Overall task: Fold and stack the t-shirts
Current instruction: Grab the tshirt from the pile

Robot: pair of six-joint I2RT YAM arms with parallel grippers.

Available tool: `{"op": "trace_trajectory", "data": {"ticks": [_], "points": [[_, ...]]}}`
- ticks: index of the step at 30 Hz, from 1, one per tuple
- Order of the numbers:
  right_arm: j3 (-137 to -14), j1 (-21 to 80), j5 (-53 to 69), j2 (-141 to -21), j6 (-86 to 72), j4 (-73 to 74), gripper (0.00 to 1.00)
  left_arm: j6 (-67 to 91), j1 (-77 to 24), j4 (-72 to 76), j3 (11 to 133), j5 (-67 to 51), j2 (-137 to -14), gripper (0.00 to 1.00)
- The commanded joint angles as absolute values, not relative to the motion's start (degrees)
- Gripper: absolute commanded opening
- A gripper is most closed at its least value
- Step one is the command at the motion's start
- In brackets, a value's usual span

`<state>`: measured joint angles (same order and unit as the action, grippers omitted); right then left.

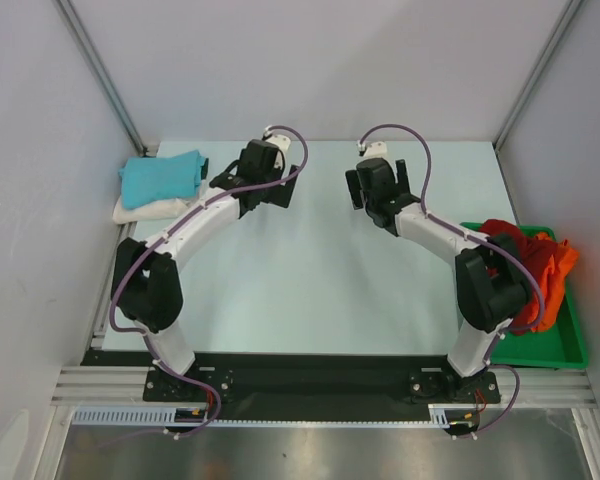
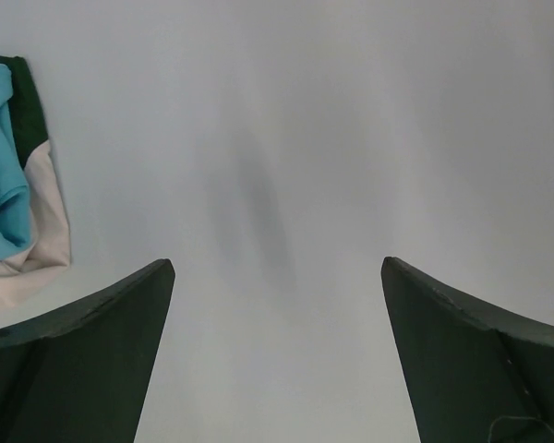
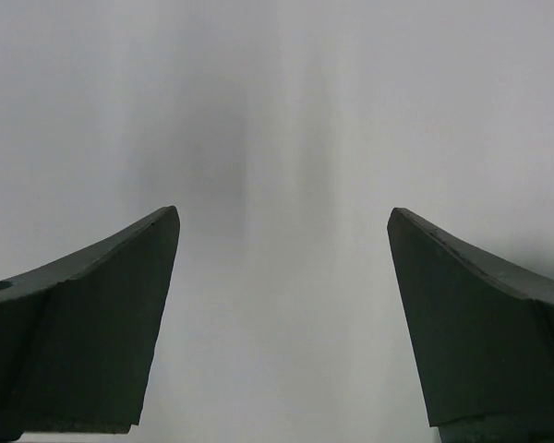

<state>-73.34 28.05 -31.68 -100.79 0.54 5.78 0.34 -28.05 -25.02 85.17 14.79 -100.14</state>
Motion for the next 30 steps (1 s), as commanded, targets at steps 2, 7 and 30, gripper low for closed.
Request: {"op": "trace_trajectory", "data": {"ticks": [2,7,30], "points": [[-75.66,27.88,-27.03,-94.49,12.20,3.06,1.00,-4.65,-27.16,-22.77,86.03,18.01,-97.73,1.00],[-88.67,14.88,-3.65,-91.76,8.98,22.01,0.98,-9.66,-24.53,-27.50,92.80,9.17,-98.52,1.00],[-69.26,-19.16,1.76,-83.05,20.21,33.31,0.70,-11.69,-24.43,-36.56,98.17,8.18,-108.80,1.00]]}}
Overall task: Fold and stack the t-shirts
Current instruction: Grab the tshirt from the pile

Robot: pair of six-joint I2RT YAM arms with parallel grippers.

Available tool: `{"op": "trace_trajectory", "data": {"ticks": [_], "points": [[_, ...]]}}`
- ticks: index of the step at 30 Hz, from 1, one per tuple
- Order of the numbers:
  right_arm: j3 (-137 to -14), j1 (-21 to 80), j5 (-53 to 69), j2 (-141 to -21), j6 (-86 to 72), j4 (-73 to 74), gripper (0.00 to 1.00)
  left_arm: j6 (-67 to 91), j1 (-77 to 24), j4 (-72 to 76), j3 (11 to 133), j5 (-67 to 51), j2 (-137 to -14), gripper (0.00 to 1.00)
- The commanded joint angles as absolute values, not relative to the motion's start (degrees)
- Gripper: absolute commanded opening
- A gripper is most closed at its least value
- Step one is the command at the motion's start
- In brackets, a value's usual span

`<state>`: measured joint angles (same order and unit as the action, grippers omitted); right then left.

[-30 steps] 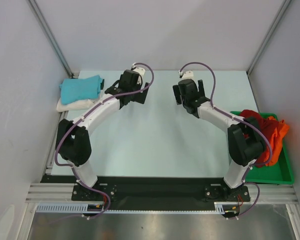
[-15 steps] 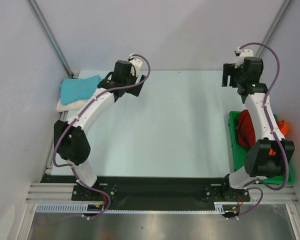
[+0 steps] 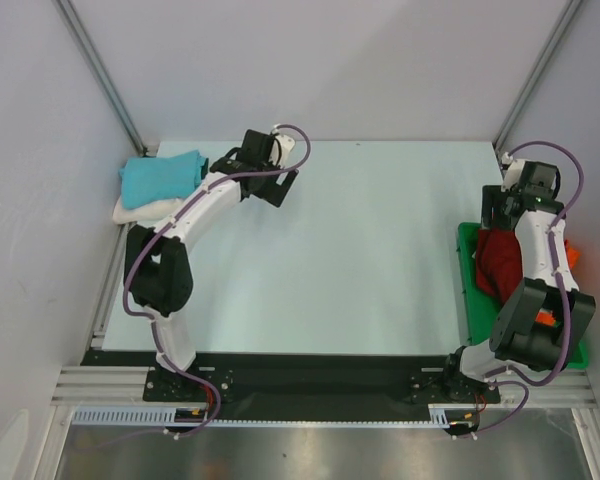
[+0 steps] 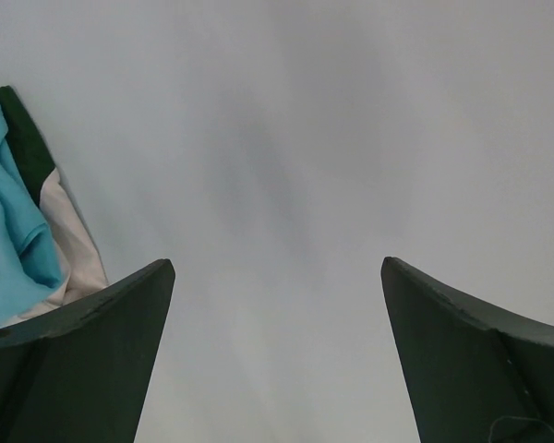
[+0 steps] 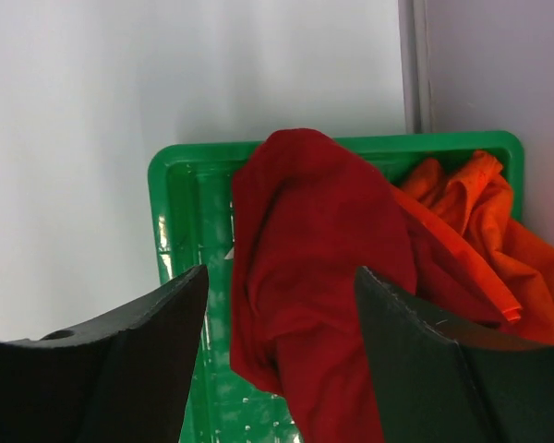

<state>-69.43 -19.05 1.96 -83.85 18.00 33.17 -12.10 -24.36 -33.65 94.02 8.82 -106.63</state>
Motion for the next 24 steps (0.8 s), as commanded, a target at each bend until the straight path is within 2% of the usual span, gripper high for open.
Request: {"op": "trace_trajectory", "data": {"ticks": [1,20,24], "points": [[-69.00,-19.16,1.32,-83.58,20.48,32.96,0.70,-10.73,-24.43,-36.74,98.61,7.04,-109.16,1.00],[-67.23,-20.74,-8.35,-92.19,26.28,24.09,0.69,-8.44,-24.52,-35.51,97.82,2.20,-112.06,0.98],[-68.11,-20.74,-8.61,-93.69,26.63,23.12,0.59,-8.44,-24.52,-35.59,98.09,2.28,-112.15,0.98]]}}
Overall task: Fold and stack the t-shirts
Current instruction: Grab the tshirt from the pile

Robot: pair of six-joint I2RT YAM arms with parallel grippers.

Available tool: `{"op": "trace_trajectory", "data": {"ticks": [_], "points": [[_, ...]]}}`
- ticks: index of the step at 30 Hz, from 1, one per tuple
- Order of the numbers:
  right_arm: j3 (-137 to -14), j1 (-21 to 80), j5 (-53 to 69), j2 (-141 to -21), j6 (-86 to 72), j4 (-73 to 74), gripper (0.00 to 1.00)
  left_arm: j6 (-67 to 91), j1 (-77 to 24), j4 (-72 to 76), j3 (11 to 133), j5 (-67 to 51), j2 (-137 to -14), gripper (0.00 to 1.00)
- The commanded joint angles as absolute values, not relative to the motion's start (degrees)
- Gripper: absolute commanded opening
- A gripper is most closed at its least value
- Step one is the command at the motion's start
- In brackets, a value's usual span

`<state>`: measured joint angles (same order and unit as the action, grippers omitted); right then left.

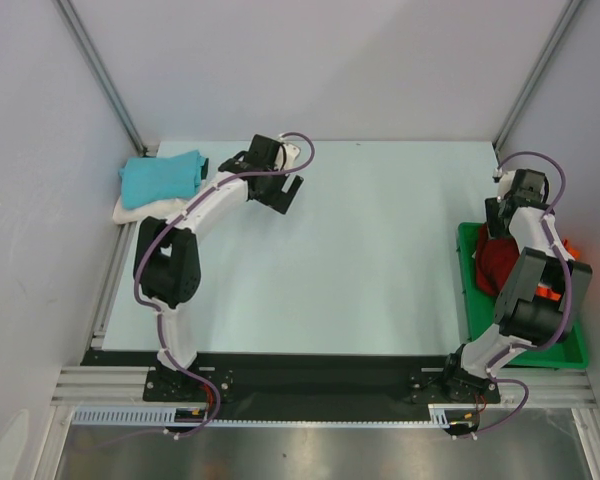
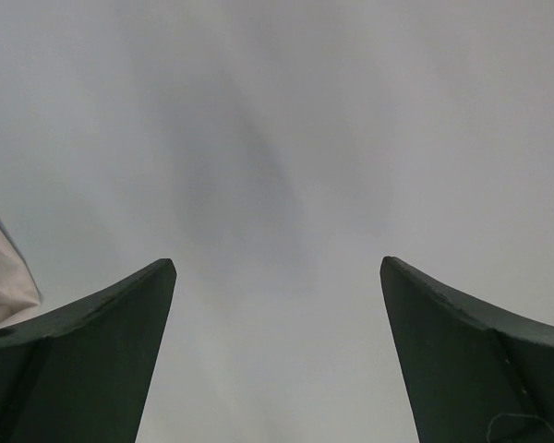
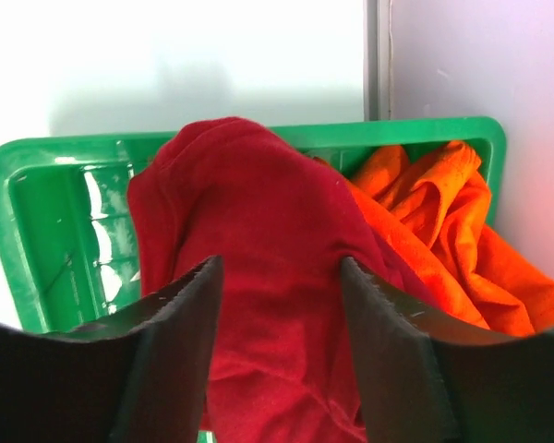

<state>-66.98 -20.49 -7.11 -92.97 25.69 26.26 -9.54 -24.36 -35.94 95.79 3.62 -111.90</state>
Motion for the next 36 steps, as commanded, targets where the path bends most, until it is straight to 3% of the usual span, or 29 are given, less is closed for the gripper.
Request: {"op": "trace_trajectory", "data": {"ticks": [1,4,5,9,26,36], "points": [[-68.29,-20.74,-8.61,-93.87,26.63,23.12,0.56,-8.44,-24.52,-35.60,98.35,2.37,-112.24,0.98],[-68.47,-20.83,-8.53,-94.30,26.63,23.03,0.39,-8.44,-24.52,-35.68,98.87,2.72,-112.67,0.98],[-68.47,-20.83,-8.53,-94.22,26.72,22.94,0.27,-8.35,-24.52,-35.68,98.96,2.81,-112.85,0.98],[-68.12,-20.83,-8.88,-93.17,26.72,22.85,0.00,-8.35,-24.52,-35.60,99.23,2.90,-113.20,0.98],[-76.11,-15.47,-4.40,-81.30,24.87,27.41,0.00,-8.70,-24.52,-37.00,104.85,0.79,-117.24,0.99],[-91.83,-10.11,1.73,-81.82,24.17,27.33,0.00,-9.67,-23.65,-37.79,106.35,2.29,-118.30,1.00]]}}
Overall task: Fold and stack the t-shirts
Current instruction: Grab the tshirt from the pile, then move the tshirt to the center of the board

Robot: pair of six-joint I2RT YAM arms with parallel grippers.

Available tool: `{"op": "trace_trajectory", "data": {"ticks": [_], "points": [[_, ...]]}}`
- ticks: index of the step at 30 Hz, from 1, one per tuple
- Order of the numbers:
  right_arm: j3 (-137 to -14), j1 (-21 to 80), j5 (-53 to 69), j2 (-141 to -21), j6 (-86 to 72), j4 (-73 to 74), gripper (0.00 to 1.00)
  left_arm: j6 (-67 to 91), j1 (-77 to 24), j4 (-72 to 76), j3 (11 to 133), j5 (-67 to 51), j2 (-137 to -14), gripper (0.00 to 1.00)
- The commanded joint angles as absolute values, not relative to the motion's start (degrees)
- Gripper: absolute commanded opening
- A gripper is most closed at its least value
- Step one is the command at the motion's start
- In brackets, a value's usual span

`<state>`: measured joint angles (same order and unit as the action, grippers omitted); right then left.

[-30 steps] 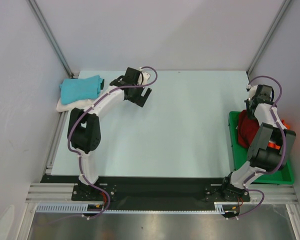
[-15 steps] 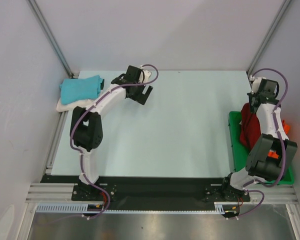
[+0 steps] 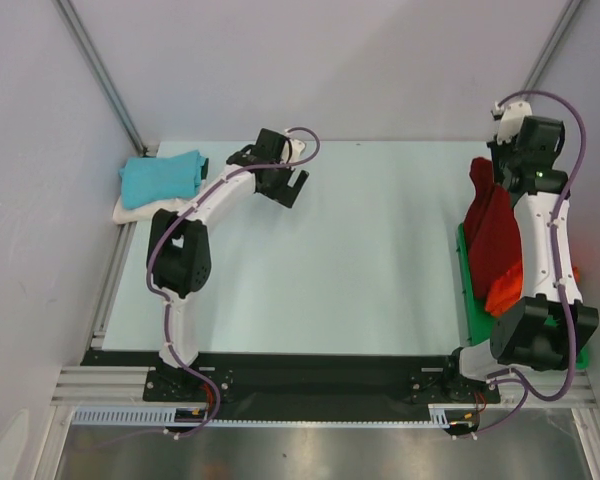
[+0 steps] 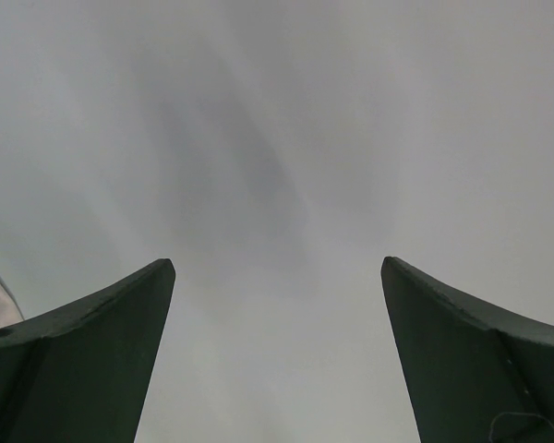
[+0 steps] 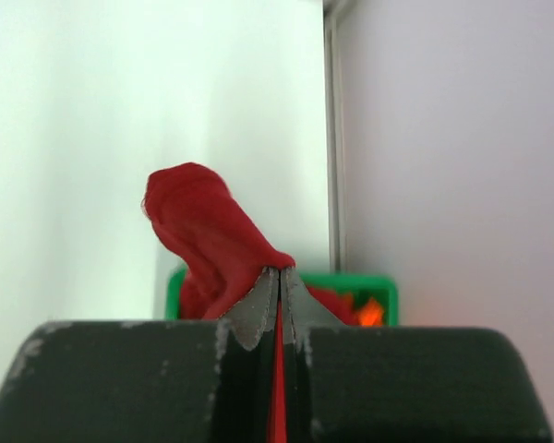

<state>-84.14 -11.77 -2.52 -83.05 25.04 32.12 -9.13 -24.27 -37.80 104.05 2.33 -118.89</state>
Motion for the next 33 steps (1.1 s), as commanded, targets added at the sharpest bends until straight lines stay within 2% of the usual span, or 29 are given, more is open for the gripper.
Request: {"op": "trace_trajectory", "data": {"ticks": [1,6,11,14,21,24,28,33], "points": [[-95.15,-8.11,2.19,-82.35,24.60,27.33,0.00,-9.84,-23.47,-37.53,105.83,2.46,-117.78,1.00],[-100.72,0.16,4.92,-83.23,28.38,24.79,0.00,-12.48,-22.24,-34.03,102.05,7.37,-115.58,1.00],[-104.32,13.94,5.18,-84.46,31.55,22.41,0.00,-13.01,-19.78,-31.20,95.72,8.35,-111.98,1.00],[-112.11,19.92,6.15,-87.09,32.17,21.54,0.00,-12.83,-17.41,-30.94,93.52,8.70,-110.75,1.00],[-124.10,24.26,6.68,-92.63,29.01,18.81,0.00,-13.18,-14.24,-29.71,90.09,10.11,-108.90,1.00],[-118.41,22.07,6.07,-92.11,28.22,16.71,0.00,-13.10,-13.62,-29.44,89.74,10.11,-108.81,1.00],[-95.88,16.55,6.15,-89.91,26.81,11.26,0.00,-12.92,-13.62,-29.70,90.35,9.41,-109.60,1.00],[-79.03,8.45,3.08,-89.82,27.42,10.11,0.00,-13.53,-13.62,-30.85,92.63,7.12,-110.13,1.00]]}}
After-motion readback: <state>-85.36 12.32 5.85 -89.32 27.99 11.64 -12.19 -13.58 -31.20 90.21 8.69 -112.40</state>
